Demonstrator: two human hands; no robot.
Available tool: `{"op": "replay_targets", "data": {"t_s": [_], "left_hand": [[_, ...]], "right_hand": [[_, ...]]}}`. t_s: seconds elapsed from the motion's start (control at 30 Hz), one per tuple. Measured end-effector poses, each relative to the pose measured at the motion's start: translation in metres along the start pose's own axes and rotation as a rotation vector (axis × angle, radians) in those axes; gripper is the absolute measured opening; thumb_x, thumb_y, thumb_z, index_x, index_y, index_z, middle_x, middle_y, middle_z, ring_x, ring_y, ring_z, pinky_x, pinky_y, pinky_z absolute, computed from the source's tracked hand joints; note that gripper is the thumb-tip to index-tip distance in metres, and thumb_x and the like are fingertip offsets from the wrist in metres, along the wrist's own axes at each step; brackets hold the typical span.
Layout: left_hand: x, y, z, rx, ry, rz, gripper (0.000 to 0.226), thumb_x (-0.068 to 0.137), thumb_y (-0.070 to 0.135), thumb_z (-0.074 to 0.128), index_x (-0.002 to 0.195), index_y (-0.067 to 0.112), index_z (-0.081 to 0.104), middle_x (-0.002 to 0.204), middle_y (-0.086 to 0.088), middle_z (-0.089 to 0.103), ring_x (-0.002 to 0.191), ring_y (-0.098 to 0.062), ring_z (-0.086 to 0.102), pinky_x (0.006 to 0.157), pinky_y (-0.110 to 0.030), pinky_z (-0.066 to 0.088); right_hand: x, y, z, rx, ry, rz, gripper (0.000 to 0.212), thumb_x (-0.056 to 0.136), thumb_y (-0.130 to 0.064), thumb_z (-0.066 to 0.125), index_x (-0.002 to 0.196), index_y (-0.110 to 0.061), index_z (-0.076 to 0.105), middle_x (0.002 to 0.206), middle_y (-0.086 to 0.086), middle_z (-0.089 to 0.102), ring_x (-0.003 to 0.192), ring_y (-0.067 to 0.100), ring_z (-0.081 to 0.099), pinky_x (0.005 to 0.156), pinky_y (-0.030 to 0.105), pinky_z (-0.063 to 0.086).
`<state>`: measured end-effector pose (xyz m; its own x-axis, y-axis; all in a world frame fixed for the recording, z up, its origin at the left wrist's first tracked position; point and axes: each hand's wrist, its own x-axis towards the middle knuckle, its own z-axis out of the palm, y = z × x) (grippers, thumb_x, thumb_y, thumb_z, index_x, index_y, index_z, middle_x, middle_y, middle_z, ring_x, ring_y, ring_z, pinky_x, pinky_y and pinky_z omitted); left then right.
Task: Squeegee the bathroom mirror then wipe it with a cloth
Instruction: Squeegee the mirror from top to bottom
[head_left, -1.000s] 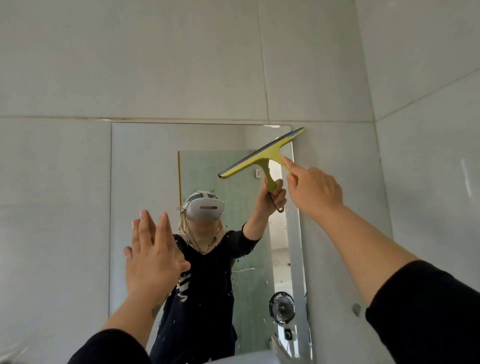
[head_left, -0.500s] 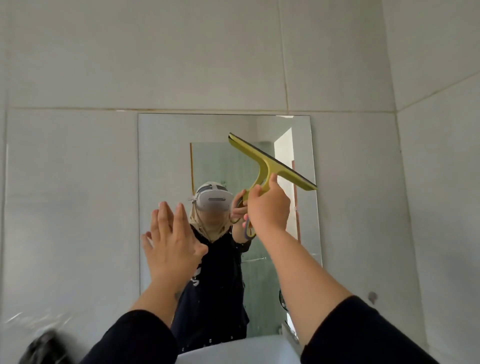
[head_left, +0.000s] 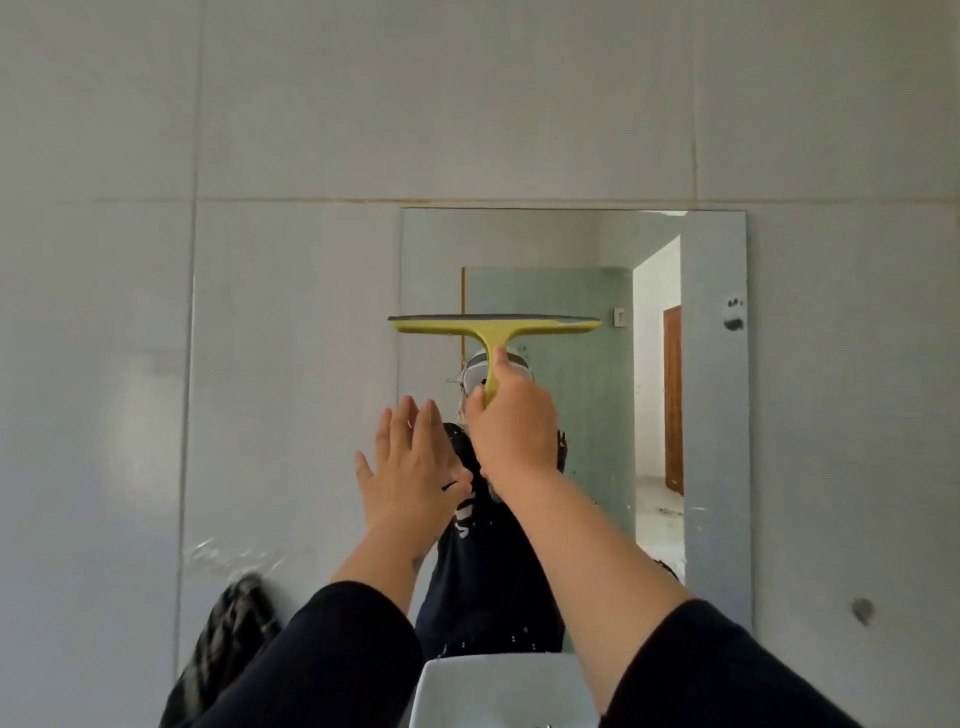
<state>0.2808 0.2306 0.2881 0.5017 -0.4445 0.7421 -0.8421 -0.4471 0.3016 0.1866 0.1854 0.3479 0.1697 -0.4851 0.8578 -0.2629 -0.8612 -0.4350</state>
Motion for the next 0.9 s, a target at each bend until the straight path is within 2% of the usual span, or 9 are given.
{"op": "replay_targets", "data": {"t_s": [0.07,0.17,0.23,0.3,0.4,0.47,0.6,0.7,0.9], "left_hand": [[-0.001,-0.002,-0.003,-0.02,0.061,-0.018,0.091,0.084,0.052,0.06,0.148,0.024,0.002,0.158,0.003,0.0,0.146,-0.02,-0.005,0.116,-0.052,0.015],[-0.002,-0.005,-0.008,-0.05,0.206,-0.016,0.079,0.083,0.05,0.061,0.143,0.02,0.019,0.15,0.001,0.02,0.139,-0.021,0.019,0.111,-0.048,0.029],[0.0,-0.005,-0.011,-0.062,0.241,-0.011,0.075,0.083,0.051,0.061,0.14,0.018,0.025,0.145,0.001,0.025,0.135,-0.021,0.026,0.107,-0.047,0.033],[0.002,-0.003,-0.011,-0.067,0.231,-0.001,0.075,0.083,0.052,0.06,0.14,0.018,0.025,0.146,0.001,0.023,0.136,-0.021,0.024,0.108,-0.046,0.032],[0.006,0.003,-0.011,-0.058,0.189,0.01,0.079,0.084,0.053,0.059,0.144,0.019,0.019,0.152,0.001,0.014,0.14,-0.021,0.016,0.112,-0.047,0.027],[0.008,0.011,-0.01,-0.056,0.15,0.017,0.082,0.084,0.052,0.059,0.145,0.022,0.014,0.155,0.0,0.008,0.143,-0.022,0.011,0.113,-0.05,0.024],[0.013,0.029,-0.003,-0.059,0.092,0.062,0.085,0.083,0.048,0.062,0.147,0.029,0.009,0.157,-0.001,0.0,0.145,-0.025,0.002,0.114,-0.052,0.02],[0.012,0.042,0.004,-0.061,0.07,0.072,0.087,0.083,0.045,0.063,0.147,0.029,0.006,0.158,-0.002,-0.004,0.146,-0.025,-0.005,0.116,-0.052,0.015],[0.009,0.057,0.019,-0.047,0.089,0.081,0.09,0.081,0.043,0.066,0.147,0.028,0.008,0.158,-0.004,-0.007,0.145,-0.028,-0.004,0.116,-0.054,0.014]], "right_hand": [[-0.003,0.005,-0.004,-0.113,-0.059,-0.069,0.051,0.096,-0.023,0.047,0.145,-0.026,0.032,0.103,0.01,0.068,0.097,0.028,0.063,0.079,0.04,0.055],[-0.001,0.018,-0.017,-0.229,-0.107,-0.114,0.05,0.097,-0.026,0.045,0.145,-0.035,0.03,0.095,0.009,0.068,0.087,0.029,0.065,0.07,0.041,0.056],[0.002,0.028,-0.031,-0.316,-0.134,-0.16,0.049,0.098,-0.026,0.042,0.144,-0.037,0.031,0.092,0.008,0.067,0.081,0.027,0.064,0.067,0.04,0.055],[0.004,0.039,-0.047,-0.402,-0.148,-0.183,0.048,0.098,-0.024,0.04,0.143,-0.042,0.032,0.094,0.005,0.064,0.079,0.026,0.061,0.063,0.036,0.051],[0.006,0.053,-0.071,-0.52,-0.156,-0.199,0.048,0.099,-0.024,0.037,0.142,-0.045,0.031,0.083,0.0,0.051,0.069,0.022,0.05,0.057,0.031,0.041],[0.006,0.061,-0.085,-0.558,-0.161,-0.192,0.048,0.099,-0.025,0.036,0.143,-0.045,0.031,0.081,-0.001,0.049,0.067,0.021,0.048,0.056,0.029,0.038],[0.005,0.082,-0.106,-0.554,-0.151,-0.143,0.049,0.099,-0.026,0.036,0.142,-0.047,0.03,0.088,0.002,0.055,0.071,0.022,0.048,0.059,0.031,0.04],[0.008,0.098,-0.115,-0.566,-0.144,-0.103,0.049,0.098,-0.027,0.037,0.142,-0.049,0.029,0.085,0.0,0.049,0.072,0.023,0.045,0.06,0.032,0.039],[0.01,0.122,-0.135,-0.573,-0.102,-0.063,0.048,0.099,-0.029,0.038,0.14,-0.051,0.028,0.084,0.001,0.047,0.073,0.023,0.046,0.059,0.031,0.037]]}}
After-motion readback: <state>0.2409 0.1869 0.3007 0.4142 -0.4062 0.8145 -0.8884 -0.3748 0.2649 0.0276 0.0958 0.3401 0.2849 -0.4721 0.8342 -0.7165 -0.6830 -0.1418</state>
